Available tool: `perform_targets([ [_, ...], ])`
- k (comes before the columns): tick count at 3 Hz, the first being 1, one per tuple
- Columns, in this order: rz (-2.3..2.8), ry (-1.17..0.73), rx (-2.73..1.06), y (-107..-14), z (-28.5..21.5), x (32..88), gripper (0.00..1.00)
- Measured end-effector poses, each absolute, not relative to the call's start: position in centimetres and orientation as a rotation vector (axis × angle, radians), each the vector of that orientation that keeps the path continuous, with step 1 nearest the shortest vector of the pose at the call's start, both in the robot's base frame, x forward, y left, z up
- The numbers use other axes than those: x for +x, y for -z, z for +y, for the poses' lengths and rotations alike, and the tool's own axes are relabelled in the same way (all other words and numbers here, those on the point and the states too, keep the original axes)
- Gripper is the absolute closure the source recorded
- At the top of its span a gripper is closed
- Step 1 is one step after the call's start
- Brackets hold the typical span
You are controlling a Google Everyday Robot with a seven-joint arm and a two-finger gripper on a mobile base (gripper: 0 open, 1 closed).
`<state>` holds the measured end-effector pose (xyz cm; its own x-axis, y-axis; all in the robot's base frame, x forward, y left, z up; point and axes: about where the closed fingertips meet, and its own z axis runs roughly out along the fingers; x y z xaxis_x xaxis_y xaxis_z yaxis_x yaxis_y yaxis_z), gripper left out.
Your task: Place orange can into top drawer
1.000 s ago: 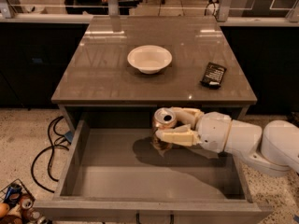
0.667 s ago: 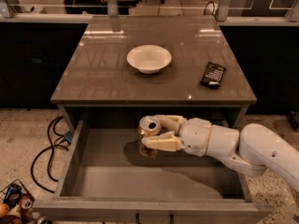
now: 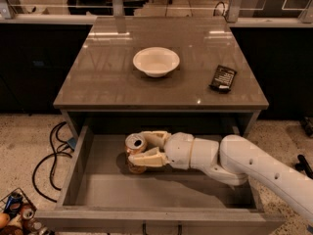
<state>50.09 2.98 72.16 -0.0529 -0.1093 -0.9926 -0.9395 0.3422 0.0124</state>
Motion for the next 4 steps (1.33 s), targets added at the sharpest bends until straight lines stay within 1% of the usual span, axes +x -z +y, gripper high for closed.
perform_targets([
  [2, 1.461, -0.881, -1.056, -68.9, 6.3, 50.1, 1.0],
  [4, 1.435, -0.868, -1.064, -67.8, 8.1, 50.7, 1.0],
])
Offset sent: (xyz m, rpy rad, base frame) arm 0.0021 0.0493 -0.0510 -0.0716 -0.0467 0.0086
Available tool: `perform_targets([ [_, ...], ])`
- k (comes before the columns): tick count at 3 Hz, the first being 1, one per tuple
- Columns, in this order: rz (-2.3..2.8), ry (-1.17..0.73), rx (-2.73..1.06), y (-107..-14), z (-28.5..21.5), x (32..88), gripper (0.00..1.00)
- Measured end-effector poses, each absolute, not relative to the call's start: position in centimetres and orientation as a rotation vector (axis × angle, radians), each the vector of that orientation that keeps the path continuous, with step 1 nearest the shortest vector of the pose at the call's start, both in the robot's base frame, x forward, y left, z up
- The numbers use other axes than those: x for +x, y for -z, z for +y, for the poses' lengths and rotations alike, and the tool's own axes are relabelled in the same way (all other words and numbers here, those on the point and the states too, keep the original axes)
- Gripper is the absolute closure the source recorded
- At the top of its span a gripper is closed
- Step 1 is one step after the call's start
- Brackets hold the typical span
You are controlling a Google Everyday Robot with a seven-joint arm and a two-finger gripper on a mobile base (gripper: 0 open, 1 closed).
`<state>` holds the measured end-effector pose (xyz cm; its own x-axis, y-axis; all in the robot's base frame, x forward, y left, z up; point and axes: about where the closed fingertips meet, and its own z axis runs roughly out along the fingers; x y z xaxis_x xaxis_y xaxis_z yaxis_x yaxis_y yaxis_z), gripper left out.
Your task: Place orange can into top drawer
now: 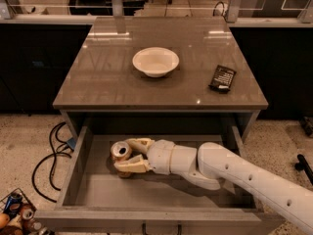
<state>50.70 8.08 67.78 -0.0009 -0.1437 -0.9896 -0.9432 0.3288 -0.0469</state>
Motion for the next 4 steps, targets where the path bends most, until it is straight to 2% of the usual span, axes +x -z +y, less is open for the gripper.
perform_targets([
  [1, 1.434, -0.87, -1.066, -67.8, 8.22, 50.66, 0.86],
  [2, 1.432, -0.873, -1.069, -67.85, 8.38, 50.59, 0.61],
  [3, 1.429, -0.876, -1.072, -67.9, 8.6, 50.51, 0.3],
  [4, 1.427, -0.878, -1.074, -67.93, 8.74, 50.46, 0.08],
])
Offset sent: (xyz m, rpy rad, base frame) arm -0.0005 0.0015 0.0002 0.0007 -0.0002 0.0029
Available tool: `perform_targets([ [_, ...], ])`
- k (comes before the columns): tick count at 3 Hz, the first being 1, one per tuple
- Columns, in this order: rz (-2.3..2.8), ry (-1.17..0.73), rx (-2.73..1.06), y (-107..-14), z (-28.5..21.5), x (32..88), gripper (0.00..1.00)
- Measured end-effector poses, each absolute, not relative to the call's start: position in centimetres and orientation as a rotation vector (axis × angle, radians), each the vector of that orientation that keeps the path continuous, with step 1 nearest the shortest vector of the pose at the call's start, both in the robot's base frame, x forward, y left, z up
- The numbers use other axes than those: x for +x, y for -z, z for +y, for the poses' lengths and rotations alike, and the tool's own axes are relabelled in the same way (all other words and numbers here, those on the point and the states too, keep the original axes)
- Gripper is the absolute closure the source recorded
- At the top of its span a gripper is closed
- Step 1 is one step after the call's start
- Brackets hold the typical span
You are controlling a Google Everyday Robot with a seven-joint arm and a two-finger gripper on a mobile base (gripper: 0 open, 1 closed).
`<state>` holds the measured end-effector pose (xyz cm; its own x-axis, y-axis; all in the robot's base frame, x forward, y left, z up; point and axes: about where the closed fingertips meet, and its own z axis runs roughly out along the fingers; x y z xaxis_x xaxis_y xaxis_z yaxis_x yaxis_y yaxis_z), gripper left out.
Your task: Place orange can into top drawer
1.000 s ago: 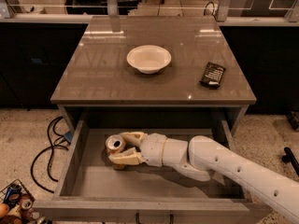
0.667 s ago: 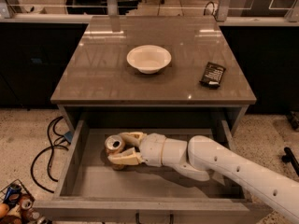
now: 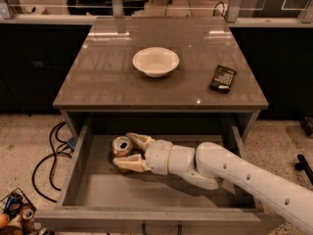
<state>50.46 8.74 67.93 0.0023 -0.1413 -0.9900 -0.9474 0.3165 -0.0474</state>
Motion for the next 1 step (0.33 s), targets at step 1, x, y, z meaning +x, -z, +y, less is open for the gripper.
perform_targets([
  [1, 1.426, -0.88, -1.075, -67.96, 8.86, 50.42, 0.0],
])
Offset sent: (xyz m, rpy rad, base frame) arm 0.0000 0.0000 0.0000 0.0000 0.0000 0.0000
